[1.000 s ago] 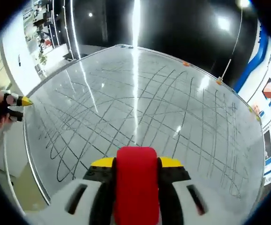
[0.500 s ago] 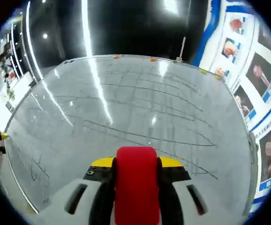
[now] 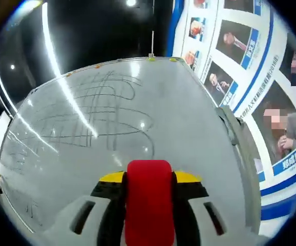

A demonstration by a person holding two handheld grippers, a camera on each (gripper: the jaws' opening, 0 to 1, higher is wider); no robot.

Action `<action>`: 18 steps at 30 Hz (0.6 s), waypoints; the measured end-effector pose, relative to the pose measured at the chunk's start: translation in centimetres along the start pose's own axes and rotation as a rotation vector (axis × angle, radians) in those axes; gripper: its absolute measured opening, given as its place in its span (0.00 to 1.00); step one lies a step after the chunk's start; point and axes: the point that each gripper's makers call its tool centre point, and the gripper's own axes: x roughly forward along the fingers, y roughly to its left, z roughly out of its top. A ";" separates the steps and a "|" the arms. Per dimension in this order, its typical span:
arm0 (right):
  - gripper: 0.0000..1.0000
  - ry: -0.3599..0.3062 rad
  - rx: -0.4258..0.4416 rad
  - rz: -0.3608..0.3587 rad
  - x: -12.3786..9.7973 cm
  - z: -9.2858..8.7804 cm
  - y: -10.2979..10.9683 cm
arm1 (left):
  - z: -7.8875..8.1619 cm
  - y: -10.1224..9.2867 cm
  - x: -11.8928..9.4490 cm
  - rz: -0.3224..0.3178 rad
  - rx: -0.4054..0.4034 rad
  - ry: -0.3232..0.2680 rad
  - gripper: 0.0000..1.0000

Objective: Wipe the writing off the whiteboard with the eraser

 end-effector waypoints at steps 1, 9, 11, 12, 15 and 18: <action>0.29 -0.001 0.013 -0.011 -0.2 -0.2 -0.4 | 0.0 -0.1 0.0 0.001 0.000 -0.001 0.37; 0.29 0.024 0.093 -0.082 -1.5 -1.7 -1.3 | 0.0 -0.2 0.0 0.003 0.001 -0.010 0.37; 0.29 0.031 0.106 -0.086 -1.8 -2.0 -1.0 | 0.0 -0.2 0.0 0.004 0.001 -0.013 0.37; 0.29 0.034 0.108 -0.085 -2.0 -2.3 -0.5 | 0.0 -0.3 0.0 0.003 0.002 -0.014 0.37; 0.29 0.051 0.098 -0.068 -2.4 -2.8 1.2 | -0.1 -0.3 0.0 0.003 0.002 -0.014 0.37; 0.29 0.056 0.050 -0.031 -2.2 -2.5 3.4 | -0.1 -0.4 0.0 0.002 0.003 -0.018 0.37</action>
